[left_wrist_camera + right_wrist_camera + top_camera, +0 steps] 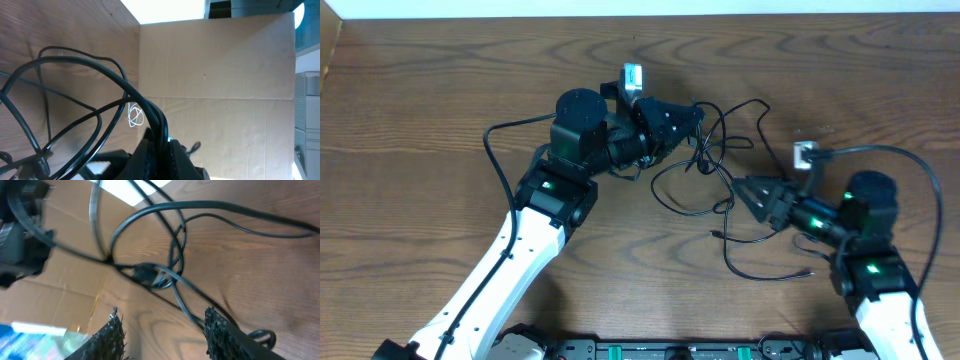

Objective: Untangle cables

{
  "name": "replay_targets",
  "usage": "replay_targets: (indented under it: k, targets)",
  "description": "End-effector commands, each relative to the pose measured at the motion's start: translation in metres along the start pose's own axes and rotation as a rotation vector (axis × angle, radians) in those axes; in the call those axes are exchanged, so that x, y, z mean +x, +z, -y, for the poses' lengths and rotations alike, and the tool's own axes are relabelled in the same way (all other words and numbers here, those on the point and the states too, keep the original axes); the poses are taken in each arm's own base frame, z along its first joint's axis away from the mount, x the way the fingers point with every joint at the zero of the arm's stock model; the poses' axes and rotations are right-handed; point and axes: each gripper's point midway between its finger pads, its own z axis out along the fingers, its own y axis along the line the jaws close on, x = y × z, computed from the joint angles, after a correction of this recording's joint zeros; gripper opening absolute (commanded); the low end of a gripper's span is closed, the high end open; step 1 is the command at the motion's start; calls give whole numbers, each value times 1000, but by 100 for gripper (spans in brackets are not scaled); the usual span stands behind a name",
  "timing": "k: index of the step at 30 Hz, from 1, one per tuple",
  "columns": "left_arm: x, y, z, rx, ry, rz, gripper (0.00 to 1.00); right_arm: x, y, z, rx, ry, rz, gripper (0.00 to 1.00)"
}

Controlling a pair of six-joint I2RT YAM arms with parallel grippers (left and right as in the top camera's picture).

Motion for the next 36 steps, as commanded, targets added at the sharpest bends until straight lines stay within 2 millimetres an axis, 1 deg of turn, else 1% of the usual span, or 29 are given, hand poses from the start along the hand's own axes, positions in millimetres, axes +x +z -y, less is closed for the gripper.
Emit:
replay_targets:
  k: [1,4,6,7,8,9,10,11,13,14,17,19,21,23,25,26,27,28,29,30,31,34,36]
  targets:
    - [3,-4,12,28,34,-17,8,-10,21,7,49,37,53,50]
    - [8,-4,13,34,7,-46,8,-19,38,6,36,3,92,49]
    - [12,-5,14,39,-21,-70,8,-24,47,16,71,15,128,46]
    - [14,-5,15,43,-26,-84,9,-26,51,23,96,25,143,43]
    - [18,-5,17,50,-43,-109,8,-27,55,35,139,37,158,38]
    - [22,-6,19,57,-63,-134,8,-27,58,42,164,45,161,34]
    - [26,-7,22,70,-79,-160,9,-25,60,50,187,55,157,28]
    - [34,-9,33,108,-87,-213,8,-18,65,65,228,77,134,15]
    - [43,-14,49,169,-51,-267,8,-9,68,76,256,80,103,4]
    - [45,-16,55,196,-24,-281,8,-6,69,81,271,74,88,1]
    - [44,-22,76,285,92,-272,9,0,67,89,301,39,59,1]
    - [38,-26,81,324,237,-232,8,0,65,91,305,35,55,1]
    - [29,-29,79,331,381,-188,8,0,65,87,288,34,49,1]
    - [21,-30,69,305,483,-158,8,2,66,80,257,26,36,1]
    - [13,-30,55,262,536,-141,8,2,65,72,224,-2,24,1]
    - [9,-29,47,232,548,-132,17,2,64,68,212,-18,22,1]
    - [5,-29,38,200,547,-124,45,1,63,66,208,-30,25,1]
    - [0,-28,28,156,533,-108,63,0,62,64,207,-41,26,1]
    - [-5,-28,18,115,512,-93,72,-1,60,63,209,-49,29,1]
    - [-12,-28,5,54,478,-68,83,-1,59,61,207,-65,30,1]
    - [-17,-28,-8,-4,440,-45,88,-2,57,59,205,-74,31,1]
    - [-35,-35,-58,-233,304,52,90,-1,53,55,207,-73,30,1]
    - [-41,-44,-87,-368,226,106,91,1,50,54,212,-67,24,1]
